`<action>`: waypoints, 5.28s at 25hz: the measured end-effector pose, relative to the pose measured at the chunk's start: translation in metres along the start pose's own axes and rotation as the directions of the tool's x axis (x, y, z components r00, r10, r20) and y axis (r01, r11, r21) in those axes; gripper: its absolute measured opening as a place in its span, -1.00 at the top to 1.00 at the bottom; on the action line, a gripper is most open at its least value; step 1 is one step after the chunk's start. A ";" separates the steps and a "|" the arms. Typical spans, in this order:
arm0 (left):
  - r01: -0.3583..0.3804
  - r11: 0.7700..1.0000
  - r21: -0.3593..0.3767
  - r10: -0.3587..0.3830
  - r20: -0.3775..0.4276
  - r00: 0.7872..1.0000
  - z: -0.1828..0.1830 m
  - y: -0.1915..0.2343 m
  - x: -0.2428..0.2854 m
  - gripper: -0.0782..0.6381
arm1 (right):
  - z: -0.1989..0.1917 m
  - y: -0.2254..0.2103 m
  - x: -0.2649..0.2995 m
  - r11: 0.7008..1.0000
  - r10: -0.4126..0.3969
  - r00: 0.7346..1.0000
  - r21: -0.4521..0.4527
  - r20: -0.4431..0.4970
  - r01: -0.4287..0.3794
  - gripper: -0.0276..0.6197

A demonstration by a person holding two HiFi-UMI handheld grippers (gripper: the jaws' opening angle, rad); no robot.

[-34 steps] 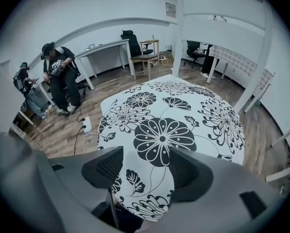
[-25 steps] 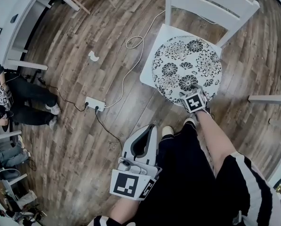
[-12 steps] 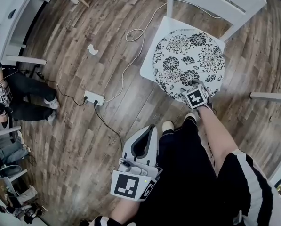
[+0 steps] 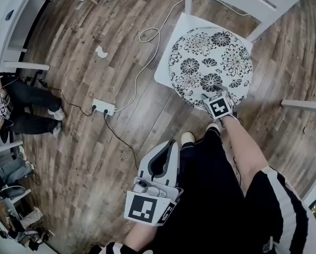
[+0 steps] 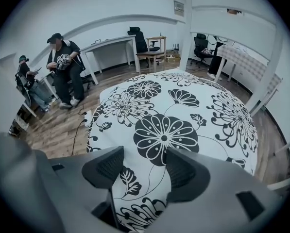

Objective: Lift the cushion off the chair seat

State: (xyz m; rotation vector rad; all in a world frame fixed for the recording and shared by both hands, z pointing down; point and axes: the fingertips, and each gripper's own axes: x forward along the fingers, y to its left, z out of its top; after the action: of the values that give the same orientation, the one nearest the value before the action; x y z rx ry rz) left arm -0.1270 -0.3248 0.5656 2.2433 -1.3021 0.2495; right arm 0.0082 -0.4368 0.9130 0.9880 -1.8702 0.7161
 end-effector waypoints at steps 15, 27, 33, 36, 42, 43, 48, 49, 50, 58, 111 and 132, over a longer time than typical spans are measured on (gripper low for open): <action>0.028 1.000 -0.003 -0.028 -0.014 1.000 0.004 -0.023 0.024 0.78 | -0.006 0.005 -0.008 0.999 0.048 0.997 -0.009 -0.060 -0.048 0.72; 0.019 1.000 -0.012 -0.018 0.015 1.000 0.015 -0.047 0.042 0.78 | -0.009 0.006 -0.020 0.989 0.145 0.988 0.047 -0.055 -0.142 0.77; 0.006 1.000 -0.010 -0.006 0.031 1.000 0.013 -0.052 0.049 0.78 | -0.001 0.018 -0.040 0.981 0.192 0.980 0.007 0.042 -0.193 0.79; 0.006 1.000 -0.004 -0.006 0.040 0.999 0.019 -0.055 0.051 0.78 | 0.006 0.020 -0.057 0.978 0.207 0.974 0.000 0.094 -0.208 0.79; 0.002 1.000 0.024 -0.003 0.060 0.998 0.034 -0.064 0.046 0.78 | 0.030 0.020 -0.111 0.970 0.235 0.943 0.013 0.234 -0.244 0.80; 0.001 1.000 0.027 -0.003 0.066 0.998 0.037 -0.065 0.046 0.78 | 0.035 0.018 -0.121 0.969 0.235 0.938 0.016 0.256 -0.247 0.80; 0.016 0.999 0.052 -0.021 0.084 0.996 0.055 -0.077 0.042 0.78 | 0.061 0.016 -0.175 0.967 0.234 0.906 0.013 0.352 -0.255 0.80; 0.022 0.998 0.062 -0.027 0.088 0.996 0.059 -0.079 0.041 0.78 | 0.068 0.016 -0.186 0.966 0.238 0.897 0.007 0.373 -0.259 0.80; 0.026 0.997 0.072 -0.033 0.093 0.995 0.064 -0.082 0.042 0.78 | 0.076 0.015 -0.196 0.965 0.242 0.887 0.001 0.394 -0.263 0.80; 0.035 0.993 0.109 -0.049 0.135 0.990 0.104 -0.113 0.019 0.78 | 0.103 0.027 -0.288 0.925 0.273 0.817 0.093 0.507 -0.367 0.80; 0.082 0.965 0.250 -0.171 0.357 0.918 0.118 -0.192 -0.127 0.78 | 0.086 0.144 -0.601 0.923 0.237 0.372 -0.089 0.897 -0.373 0.81; 0.042 0.967 0.250 -0.130 0.345 0.929 0.019 -0.312 -0.223 0.78 | -0.082 0.172 -0.662 0.898 0.254 0.370 -0.075 0.894 -0.433 0.80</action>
State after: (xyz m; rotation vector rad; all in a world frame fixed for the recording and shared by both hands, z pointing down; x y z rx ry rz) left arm 0.0204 -0.0442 0.3493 2.6378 -1.4115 -0.0463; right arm 0.0950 -0.0542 0.3460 1.2252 -3.0990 0.6380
